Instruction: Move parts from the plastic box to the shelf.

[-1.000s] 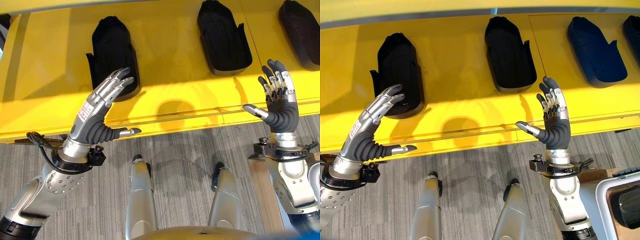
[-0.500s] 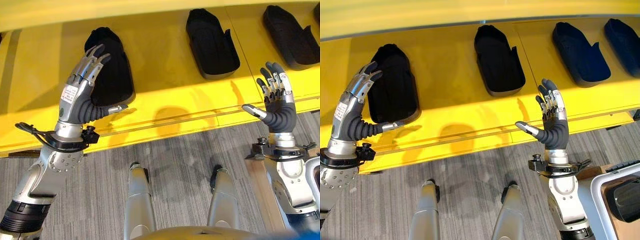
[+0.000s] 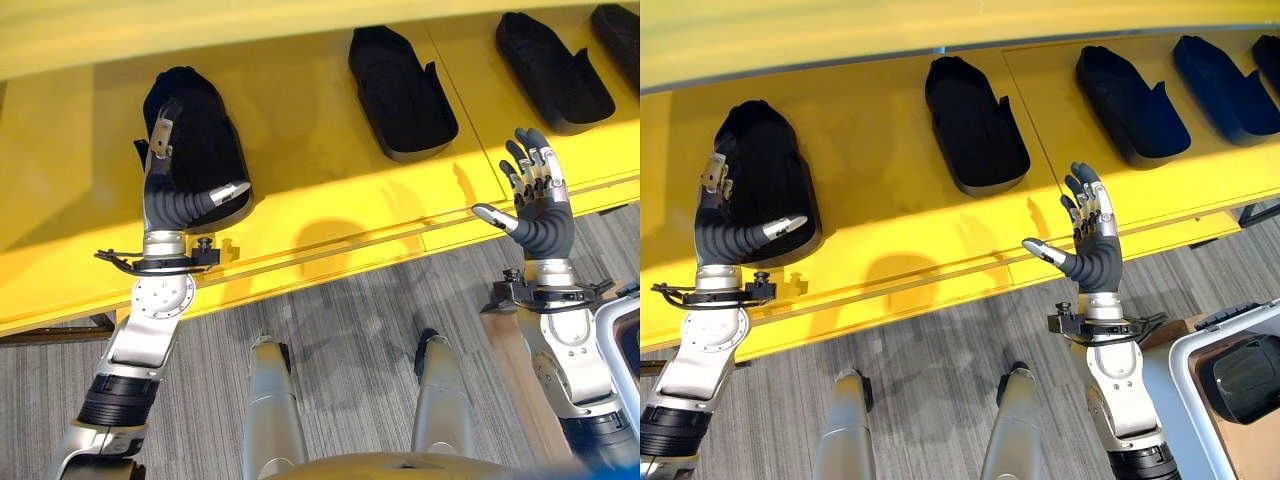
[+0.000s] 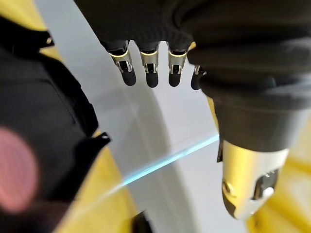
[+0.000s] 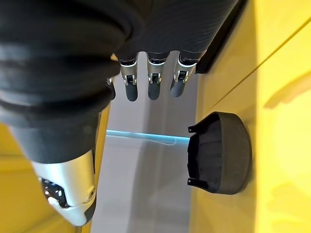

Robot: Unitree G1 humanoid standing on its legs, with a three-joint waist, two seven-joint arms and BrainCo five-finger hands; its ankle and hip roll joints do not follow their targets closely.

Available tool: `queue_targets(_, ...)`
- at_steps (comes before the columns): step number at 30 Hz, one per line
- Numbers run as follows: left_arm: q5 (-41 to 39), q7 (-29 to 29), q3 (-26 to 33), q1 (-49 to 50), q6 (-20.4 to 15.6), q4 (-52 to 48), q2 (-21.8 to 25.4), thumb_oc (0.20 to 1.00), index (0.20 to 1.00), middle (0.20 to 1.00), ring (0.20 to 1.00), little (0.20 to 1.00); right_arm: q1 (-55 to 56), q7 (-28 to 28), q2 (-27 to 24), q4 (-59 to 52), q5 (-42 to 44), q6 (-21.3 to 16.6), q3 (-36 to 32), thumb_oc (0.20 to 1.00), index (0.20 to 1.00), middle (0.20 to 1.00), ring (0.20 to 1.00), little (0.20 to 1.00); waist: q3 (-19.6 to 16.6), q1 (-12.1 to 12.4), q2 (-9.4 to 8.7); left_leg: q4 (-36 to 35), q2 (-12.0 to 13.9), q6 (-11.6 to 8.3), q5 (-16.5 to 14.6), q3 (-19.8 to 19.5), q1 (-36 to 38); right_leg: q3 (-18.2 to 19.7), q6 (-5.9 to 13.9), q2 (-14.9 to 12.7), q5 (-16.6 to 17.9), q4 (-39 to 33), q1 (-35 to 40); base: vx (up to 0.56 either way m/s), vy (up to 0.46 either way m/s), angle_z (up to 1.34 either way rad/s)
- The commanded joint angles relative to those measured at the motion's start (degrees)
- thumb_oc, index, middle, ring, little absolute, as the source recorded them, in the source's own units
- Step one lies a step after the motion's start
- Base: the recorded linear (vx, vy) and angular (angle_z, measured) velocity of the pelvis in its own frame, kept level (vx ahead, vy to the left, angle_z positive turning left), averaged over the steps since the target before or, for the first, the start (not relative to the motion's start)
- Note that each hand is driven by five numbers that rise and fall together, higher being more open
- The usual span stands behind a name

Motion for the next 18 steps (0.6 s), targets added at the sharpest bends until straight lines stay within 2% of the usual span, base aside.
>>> queue_targets(1,-5.1,0.2,-1.1,-4.2,-4.2,2.2,-0.3,1.0,1.0,1.0,1.0,1.0,-1.3,0.1,0.4,-0.6,-0.6,-2.0,-0.5,1.0,1.0,1.0,1.0,1.0,-3.4,0.8,0.63,-4.3,-1.0,2.91,8.3,-0.4,-2.3,0.6,-5.62,2.1,1.9,5.0,-5.5,0.0,0.004,-0.05)
queue_targets(12,-18.5,1.7,-3.4,-15.1,-5.1,9.1,-1.0,1.0,1.0,1.0,1.0,1.0,-2.9,-0.1,-0.3,0.5,-0.5,-0.6,1.7,1.0,1.0,1.0,1.0,1.0,-4.9,-0.2,0.75,-4.1,-0.8,2.78,8.6,-0.4,-2.6,0.8,-5.51,2.4,2.2,5.1,-5.8,0.0,0.001,0.0)
queue_targets(18,-21.0,2.0,-5.1,-17.9,-4.2,14.1,-1.5,1.0,1.0,1.0,1.0,1.0,-3.5,-0.4,-0.4,0.9,-1.2,0.0,2.5,1.0,1.0,1.0,1.0,1.0,-5.1,-0.5,0.76,-4.2,-0.5,2.7,8.7,-0.2,-2.4,1.0,-5.48,2.7,2.3,5.1,-5.9,0.01,0.004,-0.04)
